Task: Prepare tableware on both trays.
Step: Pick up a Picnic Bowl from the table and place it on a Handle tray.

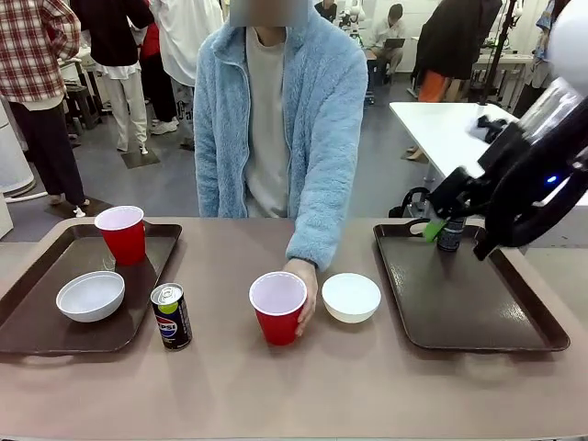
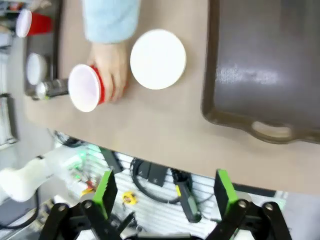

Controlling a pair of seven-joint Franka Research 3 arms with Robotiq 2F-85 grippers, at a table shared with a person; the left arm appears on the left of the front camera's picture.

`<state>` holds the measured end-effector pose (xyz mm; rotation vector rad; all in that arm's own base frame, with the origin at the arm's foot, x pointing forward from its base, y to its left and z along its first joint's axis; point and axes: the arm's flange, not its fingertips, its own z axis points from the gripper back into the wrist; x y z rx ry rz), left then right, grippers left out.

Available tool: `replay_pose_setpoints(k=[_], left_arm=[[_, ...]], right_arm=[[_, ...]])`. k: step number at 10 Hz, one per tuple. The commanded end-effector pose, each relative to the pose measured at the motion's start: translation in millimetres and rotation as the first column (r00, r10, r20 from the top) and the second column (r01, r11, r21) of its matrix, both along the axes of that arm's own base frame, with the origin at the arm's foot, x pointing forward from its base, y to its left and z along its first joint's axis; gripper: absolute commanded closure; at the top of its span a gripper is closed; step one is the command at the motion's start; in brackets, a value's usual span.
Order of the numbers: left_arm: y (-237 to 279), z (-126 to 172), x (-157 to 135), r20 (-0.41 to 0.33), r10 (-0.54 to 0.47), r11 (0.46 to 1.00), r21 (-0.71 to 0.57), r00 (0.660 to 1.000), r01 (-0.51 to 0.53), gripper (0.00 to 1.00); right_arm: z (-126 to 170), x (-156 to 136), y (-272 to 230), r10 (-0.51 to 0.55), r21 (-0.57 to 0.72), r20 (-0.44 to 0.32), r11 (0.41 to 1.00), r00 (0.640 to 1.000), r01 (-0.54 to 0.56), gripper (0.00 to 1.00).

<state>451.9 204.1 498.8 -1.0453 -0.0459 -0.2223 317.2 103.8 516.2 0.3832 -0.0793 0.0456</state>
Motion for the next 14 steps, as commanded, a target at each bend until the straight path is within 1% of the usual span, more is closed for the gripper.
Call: replay_pose_setpoints(k=[1, 2, 3, 4, 5, 6, 7, 8, 10, 11, 12, 14], left_arm=[[15.5, -8.2, -1.5, 0.051, 0.049, 0.994, -0.1, 0.997, -0.043, 0.0], [24.9, -14.1, -10.0, 0.05, 0.071, 0.99, -0.122, 0.996, -0.064, 0.0], [39.1, -18.7, -8.6, 0.041, 0.101, 0.985, -0.144, 0.994, -0.095, 0.0], [40.7, -23.0, -19.2, 0.018, 0.134, 0.978, -0.166, 0.991, -0.129, 0.0], [52.2, -27.5, -23.4, 0.004, 0.152, 0.972, -0.181, 0.988, -0.148, 0.0], [43.2, -33.6, -26.7, 0.006, 0.156, 0.972, -0.18, 0.988, -0.152, 0.0], [36.0, -30.6, -44.3, -0.004, 0.144, 0.982, -0.119, 0.99, -0.143, 0.0], [51.8, -32.1, -24.9, -0.004, 0.144, 0.978, -0.149, 0.99, -0.143, 0.0], [51.8, -32.1, -24.9, -0.004, 0.144, 0.978, -0.149, 0.99, -0.143, 0.0], [51.8, -32.1, -24.9, -0.004, 0.144, 0.978, -0.149, 0.99, -0.143, 0.0], [51.8, -32.1, -24.9, -0.004, 0.144, 0.978, -0.149, 0.99, -0.143, 0.0], [51.8, -32.1, -24.9, -0.004, 0.144, 0.978, -0.149, 0.99, -0.143, 0.0]], right_arm=[[-32.2, 12.3, 10.8, -0.05, -0.097, -0.023, 0.994, 0.998, 0.048, 0.0], [-45.2, 15.0, 18.3, -0.059, -0.113, -0.03, 0.992, 0.998, 0.055, 0.0], [-57.6, 18.4, 23.4, -0.059, -0.109, -0.032, 0.993, 0.998, 0.056, 0.0], [-33.9, 7.1, 13.5, -0.02, -0.09, -0.019, 0.996, 1.0, 0.018, 0.0], [-33.9, 7.1, 13.5, -0.02, -0.09, -0.019, 0.996, 1.0, 0.018, 0.0], [-33.9, 7.1, 13.5, -0.02, -0.09, -0.019, 0.996, 1.0, 0.018, 0.0], [-45.8, 12.2, 15.3, -0.019, -0.093, -0.025, 0.996, 1.0, 0.017, 0.0], [-62.8, 22.3, 9.9, -0.014, -0.138, -0.013, 0.99, 1.0, 0.012, 0.0], [-90.8, 40.5, 50.5, 0.112, -0.17, 0.037, 0.98, 0.993, -0.105, 0.0], [-105.0, 56.7, 61.5, 0.16, -0.221, 0.103, 0.966, 0.982, -0.135, 0.0], [-112.5, 61.4, 77.5, 0.195, -0.211, 0.143, 0.964, 0.97, -0.163, 0.0], [-128.9, 75.8, 87.8, 0.253, -0.249, 0.206, 0.948, 0.945, -0.199, 0.0]])
